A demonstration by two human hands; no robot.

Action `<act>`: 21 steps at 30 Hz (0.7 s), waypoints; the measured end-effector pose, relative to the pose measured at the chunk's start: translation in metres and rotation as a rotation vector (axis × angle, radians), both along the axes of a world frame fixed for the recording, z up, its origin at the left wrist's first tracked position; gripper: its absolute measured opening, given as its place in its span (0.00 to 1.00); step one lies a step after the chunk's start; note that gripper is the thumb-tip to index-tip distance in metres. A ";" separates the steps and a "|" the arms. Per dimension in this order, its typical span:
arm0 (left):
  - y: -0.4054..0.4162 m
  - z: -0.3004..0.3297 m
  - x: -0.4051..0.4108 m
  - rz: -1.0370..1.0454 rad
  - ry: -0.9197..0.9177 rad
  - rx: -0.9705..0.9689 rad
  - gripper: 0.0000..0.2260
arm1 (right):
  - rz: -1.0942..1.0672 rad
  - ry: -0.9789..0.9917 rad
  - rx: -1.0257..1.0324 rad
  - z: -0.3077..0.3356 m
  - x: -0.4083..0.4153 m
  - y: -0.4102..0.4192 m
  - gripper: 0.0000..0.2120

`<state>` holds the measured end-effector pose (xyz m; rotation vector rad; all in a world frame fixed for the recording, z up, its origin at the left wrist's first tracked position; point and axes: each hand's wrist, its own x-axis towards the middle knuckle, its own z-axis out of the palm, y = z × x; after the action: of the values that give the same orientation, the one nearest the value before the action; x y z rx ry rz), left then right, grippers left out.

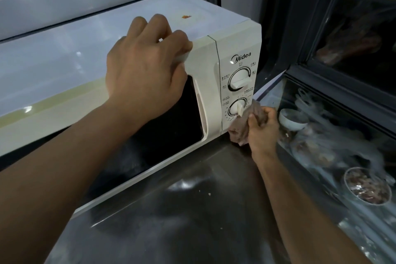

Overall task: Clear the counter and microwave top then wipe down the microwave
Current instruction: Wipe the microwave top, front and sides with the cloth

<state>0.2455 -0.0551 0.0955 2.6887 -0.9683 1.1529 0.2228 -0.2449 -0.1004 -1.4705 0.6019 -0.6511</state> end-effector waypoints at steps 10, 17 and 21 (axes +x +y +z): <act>0.001 -0.001 0.002 -0.030 0.013 -0.022 0.13 | -0.086 0.111 0.164 -0.008 0.000 0.032 0.07; 0.007 0.009 0.000 -0.206 0.196 -0.139 0.17 | -0.011 0.172 0.323 -0.004 -0.009 0.087 0.04; 0.024 0.017 -0.013 -0.242 0.184 -0.113 0.21 | 0.127 0.237 0.301 0.001 -0.023 0.109 0.07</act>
<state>0.2327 -0.0311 0.1127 2.4538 -1.1223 0.8700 0.1999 -0.1362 -0.0995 -1.2971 0.7479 -0.2730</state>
